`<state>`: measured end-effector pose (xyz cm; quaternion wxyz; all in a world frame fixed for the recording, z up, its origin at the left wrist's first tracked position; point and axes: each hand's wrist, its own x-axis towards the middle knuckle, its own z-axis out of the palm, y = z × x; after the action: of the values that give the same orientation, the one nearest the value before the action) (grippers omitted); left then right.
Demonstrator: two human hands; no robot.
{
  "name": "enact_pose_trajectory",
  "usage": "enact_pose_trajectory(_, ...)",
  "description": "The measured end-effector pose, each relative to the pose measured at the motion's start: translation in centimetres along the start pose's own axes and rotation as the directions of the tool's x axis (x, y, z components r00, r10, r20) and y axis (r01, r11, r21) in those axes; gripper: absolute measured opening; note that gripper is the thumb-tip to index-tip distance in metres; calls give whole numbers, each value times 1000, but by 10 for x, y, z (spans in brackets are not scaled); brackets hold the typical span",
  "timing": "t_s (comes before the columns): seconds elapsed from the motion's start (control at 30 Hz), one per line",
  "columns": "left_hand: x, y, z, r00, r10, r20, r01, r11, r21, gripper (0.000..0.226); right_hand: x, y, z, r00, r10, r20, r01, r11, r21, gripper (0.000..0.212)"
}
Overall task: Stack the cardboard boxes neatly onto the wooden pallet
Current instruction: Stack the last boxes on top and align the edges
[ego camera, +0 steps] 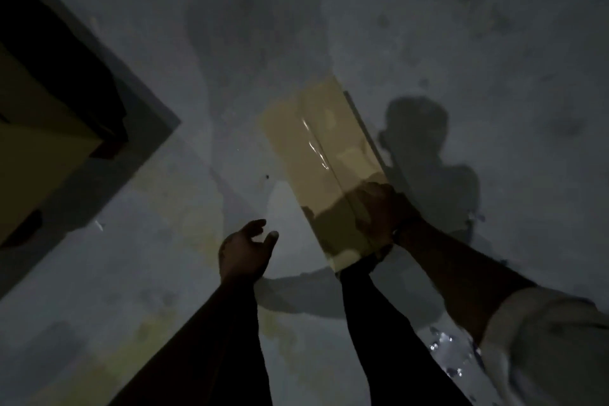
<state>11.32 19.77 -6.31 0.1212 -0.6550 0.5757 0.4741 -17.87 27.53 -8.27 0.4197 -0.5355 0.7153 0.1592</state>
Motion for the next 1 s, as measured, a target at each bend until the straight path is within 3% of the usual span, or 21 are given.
enact_pose_trajectory(0.1,38,3,58,999,-47,-9,46,996,-83,54,57,24,6,996,-29,-79,28,1000,-10,91)
enact_pose_trajectory(0.23,91,14,125,999,44,-24,-48,973,-225,79,118,54,18,973,3,-232,0,1000,16,90)
enact_pose_trajectory(0.33,129,26,159,997,42,-71,-59,965,-254,96,155,82,42,968,5,-249,-6,1000,-5,93)
enact_pose_trajectory(0.53,145,31,181,996,-4,-90,-24,949,-313,104,158,82,70,967,-8,-255,11,1000,13,108)
enact_pose_trajectory(0.67,98,51,143,975,65,-212,-114,967,-228,96,114,55,45,930,5,-367,12,999,43,108)
enact_pose_trajectory(0.8,16,73,64,886,208,-415,-227,974,3,98,32,-8,-13,881,-48,-470,47,999,-13,97)
enact_pose_trajectory(0.9,-45,71,-7,835,237,-497,-201,972,125,92,-26,-78,-56,864,-78,-497,77,997,-22,88)
enact_pose_trajectory(1.0,-104,54,-77,829,196,-524,-143,980,140,88,-79,-157,-94,832,-102,-545,101,994,-32,83)
